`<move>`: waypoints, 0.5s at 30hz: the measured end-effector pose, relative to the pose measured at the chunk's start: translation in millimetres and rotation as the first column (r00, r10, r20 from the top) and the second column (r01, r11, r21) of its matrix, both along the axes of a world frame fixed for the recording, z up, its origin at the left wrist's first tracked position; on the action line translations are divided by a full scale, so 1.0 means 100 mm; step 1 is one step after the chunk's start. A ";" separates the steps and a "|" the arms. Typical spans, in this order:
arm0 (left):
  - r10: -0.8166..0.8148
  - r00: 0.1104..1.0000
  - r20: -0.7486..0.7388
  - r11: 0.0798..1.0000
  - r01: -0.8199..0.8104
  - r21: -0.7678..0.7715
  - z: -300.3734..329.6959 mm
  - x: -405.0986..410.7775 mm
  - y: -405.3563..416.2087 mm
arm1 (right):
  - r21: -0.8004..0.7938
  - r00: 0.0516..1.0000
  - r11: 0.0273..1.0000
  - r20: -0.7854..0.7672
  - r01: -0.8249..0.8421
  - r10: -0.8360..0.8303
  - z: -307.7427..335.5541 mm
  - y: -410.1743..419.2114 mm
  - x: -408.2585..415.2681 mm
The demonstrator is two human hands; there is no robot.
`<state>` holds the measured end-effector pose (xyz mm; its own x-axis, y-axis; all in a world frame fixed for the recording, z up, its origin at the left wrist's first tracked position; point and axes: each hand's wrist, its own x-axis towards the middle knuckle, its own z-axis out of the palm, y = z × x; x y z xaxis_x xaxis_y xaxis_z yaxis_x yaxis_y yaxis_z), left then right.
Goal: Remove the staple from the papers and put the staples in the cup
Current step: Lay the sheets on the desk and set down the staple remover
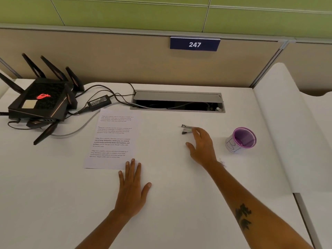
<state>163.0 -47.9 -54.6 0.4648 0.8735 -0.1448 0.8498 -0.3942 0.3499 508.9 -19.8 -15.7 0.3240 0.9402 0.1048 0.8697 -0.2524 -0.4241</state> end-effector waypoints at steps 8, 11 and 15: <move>-0.063 0.998 -0.005 0.998 0.063 0.023 -0.06 0.31 -0.12 | -0.097 0.988 0.985 0.063 0.144 -0.138 -0.06 -1.15 0.10; -0.027 1.000 -0.006 0.999 0.027 0.039 -0.07 0.38 -0.13 | -0.106 0.963 0.961 0.108 0.257 -0.245 -0.05 -1.50 0.21; -0.031 0.999 -0.032 0.995 0.034 0.098 -0.07 0.39 -0.16 | -0.167 0.920 0.909 0.167 0.381 -0.355 -0.11 -1.80 0.28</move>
<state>201.9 -63.9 -61.8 0.4903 0.8685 -0.0730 0.8453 -0.4535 0.2826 536.6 -199.9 -26.5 0.6467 0.7628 -0.0013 0.7430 -0.6303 -0.2251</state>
